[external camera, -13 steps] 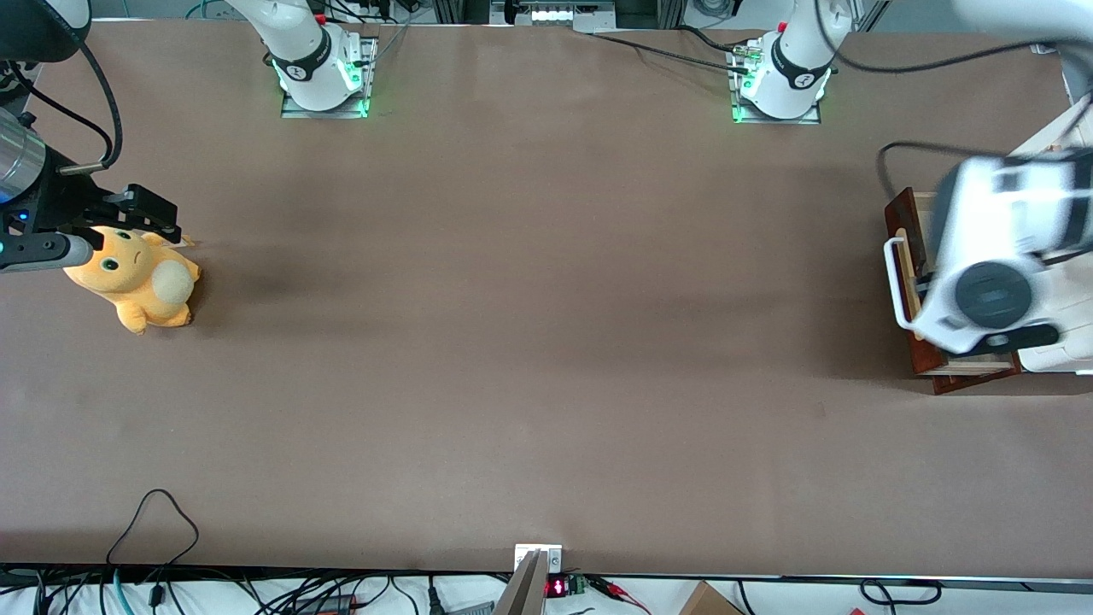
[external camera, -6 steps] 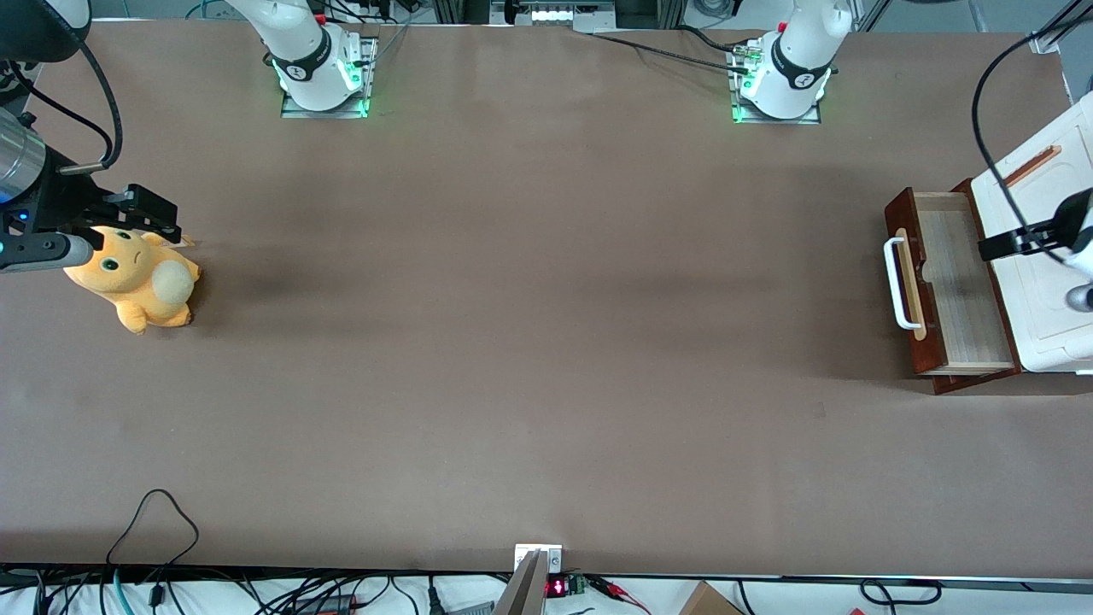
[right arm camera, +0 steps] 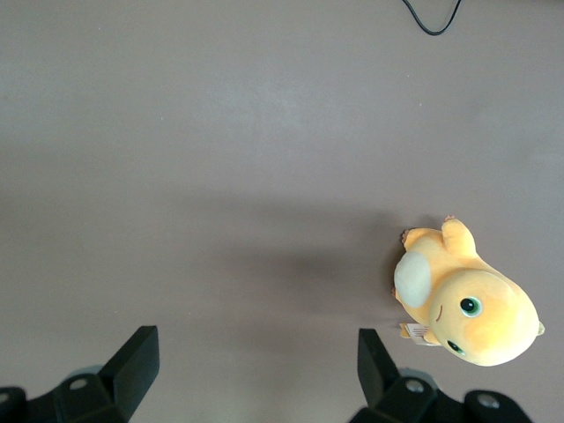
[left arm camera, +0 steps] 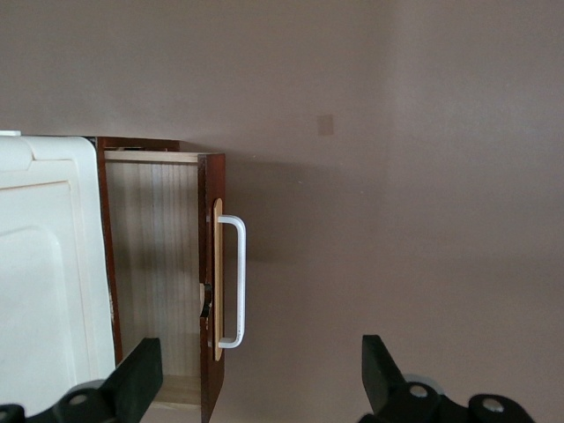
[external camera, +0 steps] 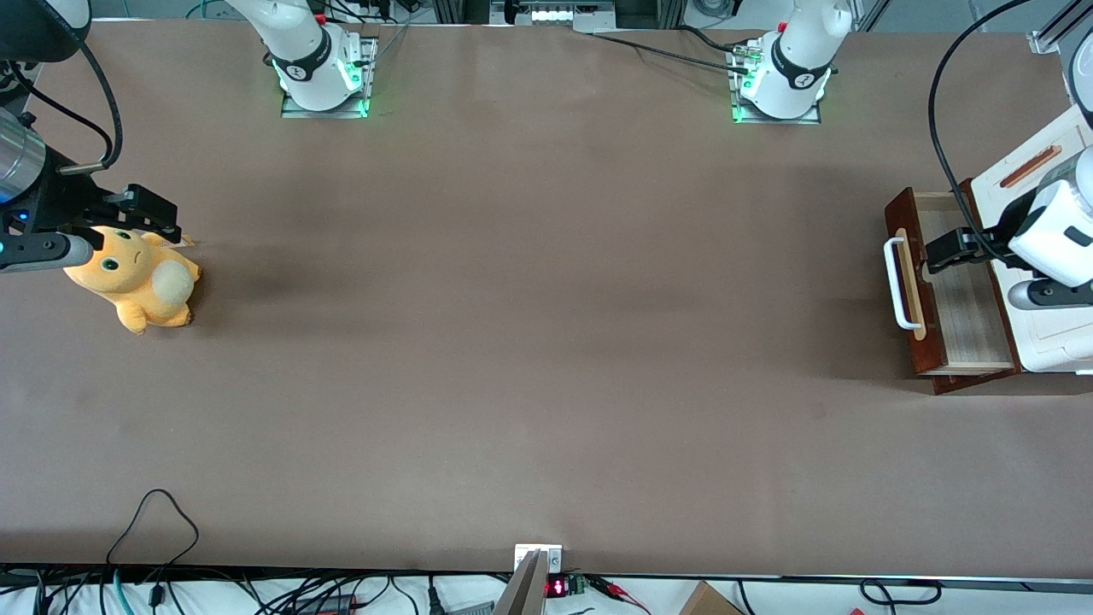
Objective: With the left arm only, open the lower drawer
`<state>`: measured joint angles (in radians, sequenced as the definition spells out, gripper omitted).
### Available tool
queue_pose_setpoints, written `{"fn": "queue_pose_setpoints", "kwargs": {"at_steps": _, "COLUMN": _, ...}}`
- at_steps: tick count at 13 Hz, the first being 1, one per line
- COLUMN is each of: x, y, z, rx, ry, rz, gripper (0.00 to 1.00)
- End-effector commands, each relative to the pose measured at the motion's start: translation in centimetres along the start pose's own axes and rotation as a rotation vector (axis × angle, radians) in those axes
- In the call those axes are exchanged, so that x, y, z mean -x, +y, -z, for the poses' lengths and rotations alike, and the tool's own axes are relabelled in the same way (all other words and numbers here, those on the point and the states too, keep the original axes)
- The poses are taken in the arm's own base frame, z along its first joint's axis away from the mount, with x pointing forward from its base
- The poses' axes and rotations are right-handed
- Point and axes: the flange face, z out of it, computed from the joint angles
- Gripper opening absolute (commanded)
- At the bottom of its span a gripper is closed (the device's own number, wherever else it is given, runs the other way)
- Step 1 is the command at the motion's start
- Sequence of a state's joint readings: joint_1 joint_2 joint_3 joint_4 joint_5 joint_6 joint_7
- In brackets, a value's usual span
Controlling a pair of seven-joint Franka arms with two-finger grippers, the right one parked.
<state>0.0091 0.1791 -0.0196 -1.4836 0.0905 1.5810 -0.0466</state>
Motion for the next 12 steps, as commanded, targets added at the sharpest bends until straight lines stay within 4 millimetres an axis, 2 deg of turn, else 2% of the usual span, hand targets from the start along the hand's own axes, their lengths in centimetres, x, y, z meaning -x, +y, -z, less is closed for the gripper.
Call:
{"fn": "queue_pose_setpoints", "kwargs": {"at_steps": 1, "x": 0.1, "y": -0.5, "z": 0.3, "rx": 0.036, "ry": 0.014, "rz": -0.051, "gripper": 1.00}}
{"fn": "queue_pose_setpoints", "kwargs": {"at_steps": 3, "x": 0.2, "y": -0.1, "z": 0.6, "rx": 0.099, "ry": 0.021, "rz": -0.037, "gripper": 1.00}}
{"fn": "queue_pose_setpoints", "kwargs": {"at_steps": 6, "x": -0.2, "y": -0.8, "z": 0.7, "rx": 0.092, "ry": 0.056, "rz": -0.025, "gripper": 1.00}}
{"fn": "queue_pose_setpoints", "kwargs": {"at_steps": 9, "x": -0.3, "y": 0.2, "z": -2.5, "rx": 0.082, "ry": 0.043, "rz": -0.037, "gripper": 1.00}}
{"fn": "queue_pose_setpoints", "kwargs": {"at_steps": 12, "x": 0.7, "y": 0.7, "z": -2.3, "rx": 0.082, "ry": 0.067, "rz": -0.035, "gripper": 1.00}}
